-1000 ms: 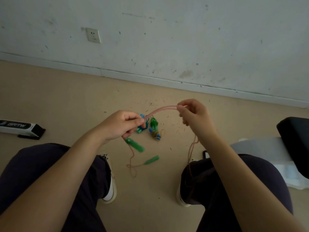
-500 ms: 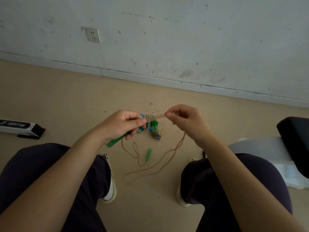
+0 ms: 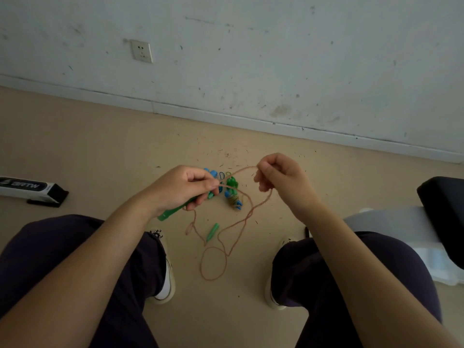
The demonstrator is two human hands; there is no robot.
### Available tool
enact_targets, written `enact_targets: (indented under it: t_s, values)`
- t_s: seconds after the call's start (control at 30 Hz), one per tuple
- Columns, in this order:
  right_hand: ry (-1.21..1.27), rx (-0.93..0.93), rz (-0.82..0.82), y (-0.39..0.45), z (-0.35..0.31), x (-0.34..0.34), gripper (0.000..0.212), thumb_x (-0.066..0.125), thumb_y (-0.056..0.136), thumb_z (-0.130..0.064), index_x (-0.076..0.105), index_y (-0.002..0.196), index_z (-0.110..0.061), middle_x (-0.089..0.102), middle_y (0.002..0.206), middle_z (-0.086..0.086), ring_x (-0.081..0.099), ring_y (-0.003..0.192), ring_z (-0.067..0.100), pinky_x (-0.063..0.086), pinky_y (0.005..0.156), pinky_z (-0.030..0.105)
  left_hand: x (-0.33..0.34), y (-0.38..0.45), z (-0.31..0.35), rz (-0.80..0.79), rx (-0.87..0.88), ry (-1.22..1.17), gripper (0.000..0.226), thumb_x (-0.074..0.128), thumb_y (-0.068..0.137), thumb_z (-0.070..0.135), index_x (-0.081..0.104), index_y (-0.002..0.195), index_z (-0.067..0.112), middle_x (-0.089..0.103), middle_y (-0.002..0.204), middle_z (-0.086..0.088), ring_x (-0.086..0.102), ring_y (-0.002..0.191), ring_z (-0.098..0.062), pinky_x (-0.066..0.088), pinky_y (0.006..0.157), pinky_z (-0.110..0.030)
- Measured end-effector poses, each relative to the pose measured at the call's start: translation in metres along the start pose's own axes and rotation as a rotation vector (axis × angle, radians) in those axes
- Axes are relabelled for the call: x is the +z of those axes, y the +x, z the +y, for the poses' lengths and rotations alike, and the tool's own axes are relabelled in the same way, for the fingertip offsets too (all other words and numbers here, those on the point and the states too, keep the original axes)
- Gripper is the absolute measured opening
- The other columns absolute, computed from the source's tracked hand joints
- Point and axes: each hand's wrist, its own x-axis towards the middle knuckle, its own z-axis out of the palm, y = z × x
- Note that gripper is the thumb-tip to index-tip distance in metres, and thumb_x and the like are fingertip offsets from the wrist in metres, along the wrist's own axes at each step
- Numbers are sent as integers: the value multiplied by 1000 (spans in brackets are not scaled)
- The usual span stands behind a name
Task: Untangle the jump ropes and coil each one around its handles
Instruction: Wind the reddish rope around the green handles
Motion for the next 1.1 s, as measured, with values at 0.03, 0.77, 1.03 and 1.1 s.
enact_targets:
  t_s: [0.03,0.77,1.03,1.1]
  values:
    - [-2,-3,-72,-2,-1,3,9,60,95,-19,63,97,-11,67,76,5,57,62,15,50,60,26,2,-1,1,-9,2,6,25,59,98,24,71,88,5,56,58,-4,46,46,-14,42,51,-25]
    - [28,-45,-71,0,-2,3,6,72,87,-14,72,82,-18,54,60,-2,45,55,8,36,50,17,-1,-2,10,58,51,-45,22,59,97,23,73,90,9,57,57,-2,48,48,-13,45,53,-20]
    - [99,-52,-199,-4,0,9,5,73,84,-7,70,86,-11,60,60,-4,43,47,1,34,46,13,17,-1,11,40,63,-66,20,59,98,21,73,90,8,55,58,-5,47,48,-13,44,52,-23]
    - [91,-80,-193,-4,-1,12,4,70,86,-4,69,85,-9,59,59,-7,44,47,0,35,46,12,18,0,15,33,64,-59,21,59,98,22,74,90,9,56,58,-4,48,48,-13,45,54,-24]
